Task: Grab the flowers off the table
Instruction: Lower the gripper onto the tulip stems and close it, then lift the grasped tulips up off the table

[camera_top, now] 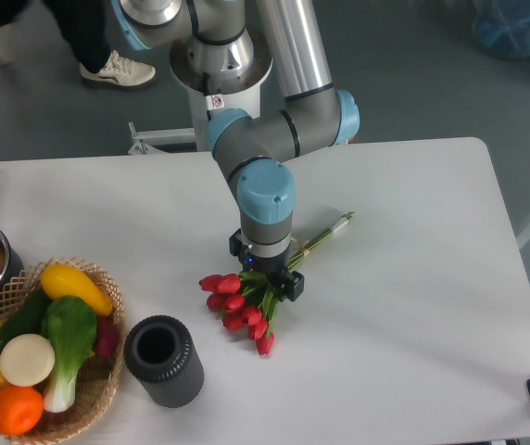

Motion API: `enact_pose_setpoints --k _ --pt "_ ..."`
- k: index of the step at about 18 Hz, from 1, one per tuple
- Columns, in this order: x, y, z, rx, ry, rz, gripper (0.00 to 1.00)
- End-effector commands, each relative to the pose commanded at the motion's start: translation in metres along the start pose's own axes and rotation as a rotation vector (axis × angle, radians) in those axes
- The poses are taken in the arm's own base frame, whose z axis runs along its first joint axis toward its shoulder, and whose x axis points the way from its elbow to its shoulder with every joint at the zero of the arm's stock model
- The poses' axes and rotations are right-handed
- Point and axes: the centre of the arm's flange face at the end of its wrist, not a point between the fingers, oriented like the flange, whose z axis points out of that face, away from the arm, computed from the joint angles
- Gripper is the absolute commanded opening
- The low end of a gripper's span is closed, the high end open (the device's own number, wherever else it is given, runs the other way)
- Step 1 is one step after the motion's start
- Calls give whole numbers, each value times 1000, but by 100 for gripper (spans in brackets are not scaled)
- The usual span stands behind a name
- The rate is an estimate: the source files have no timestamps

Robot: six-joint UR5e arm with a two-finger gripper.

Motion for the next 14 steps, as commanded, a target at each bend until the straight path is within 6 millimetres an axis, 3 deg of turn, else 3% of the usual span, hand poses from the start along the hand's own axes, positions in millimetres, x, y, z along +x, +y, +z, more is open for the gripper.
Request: enact_pose_setpoints --k 1,8,11,14 --pt "0 0 -3 2 -4 -3 0" --pt "-11 2 -61 24 -106 -35 0" --pt "-15 7 -68 -8 -139 -64 0" --pt "-39 19 -86 18 -171 -146 0"
